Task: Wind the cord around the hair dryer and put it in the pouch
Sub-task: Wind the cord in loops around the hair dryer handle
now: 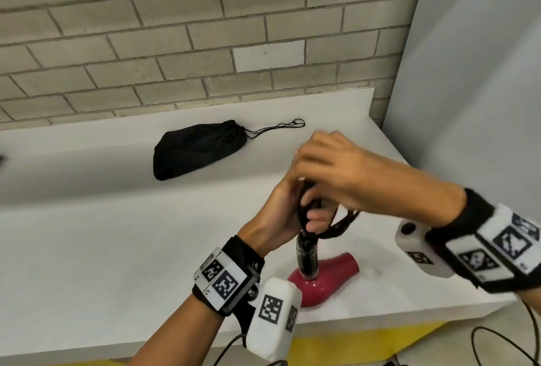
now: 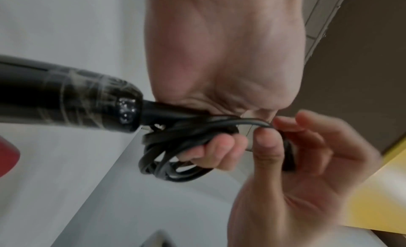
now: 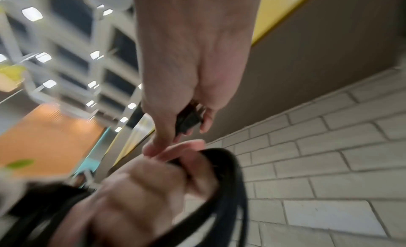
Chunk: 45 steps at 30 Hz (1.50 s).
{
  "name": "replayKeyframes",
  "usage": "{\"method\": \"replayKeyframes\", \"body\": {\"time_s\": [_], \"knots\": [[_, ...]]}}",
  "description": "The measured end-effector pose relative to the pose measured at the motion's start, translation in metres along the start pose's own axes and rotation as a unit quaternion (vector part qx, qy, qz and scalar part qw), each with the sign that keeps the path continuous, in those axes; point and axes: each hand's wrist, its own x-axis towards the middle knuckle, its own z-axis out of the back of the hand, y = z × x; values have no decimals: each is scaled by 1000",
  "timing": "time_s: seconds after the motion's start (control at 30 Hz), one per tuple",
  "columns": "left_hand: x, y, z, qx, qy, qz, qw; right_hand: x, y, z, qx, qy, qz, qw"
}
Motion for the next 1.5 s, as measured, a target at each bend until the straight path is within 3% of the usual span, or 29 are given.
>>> {"method": "replayKeyframes", "body": {"time_s": [0.1,0.2,0.33,0.4,0.5,0.67,0.8,0.9,0.97,1.03,1.23,1.4,1.5], "knots": [[-4,-1,0,27,94,22,995,-5,-19,0,174,-2,-101,979],[-3,0,-1,31,116,28,992,-14,-23,-7,268,-11,-167,949],[-1,-2,7,32,65,24,997,-25,-11,-14,261,-60,-242,933],[-1,-4,11,39,50,26,998,-37,-4,-19,233,-24,-259,937],[-2,-8,12,74,80,37,993,-50,-7,-24,290,6,-262,920],[-1,-8,5,124,130,13,984,-45,-16,-13,474,-101,-331,810],[-1,-10,13,126,92,21,988,-50,-5,-20,398,-127,-368,831],[1,-13,16,114,72,19,991,-55,10,-22,413,-37,-371,831],[2,-14,15,125,79,21,989,-57,21,-28,366,-3,-381,849],[2,-16,14,158,87,27,983,-58,26,-36,322,-43,-389,862],[-4,-24,16,286,115,6,951,-58,34,-41,307,-140,-424,840],[-5,-18,20,363,19,-32,931,-59,37,-47,270,-186,-449,831],[-4,-4,21,381,-47,-82,920,-60,32,-48,290,-194,-482,804]]}}
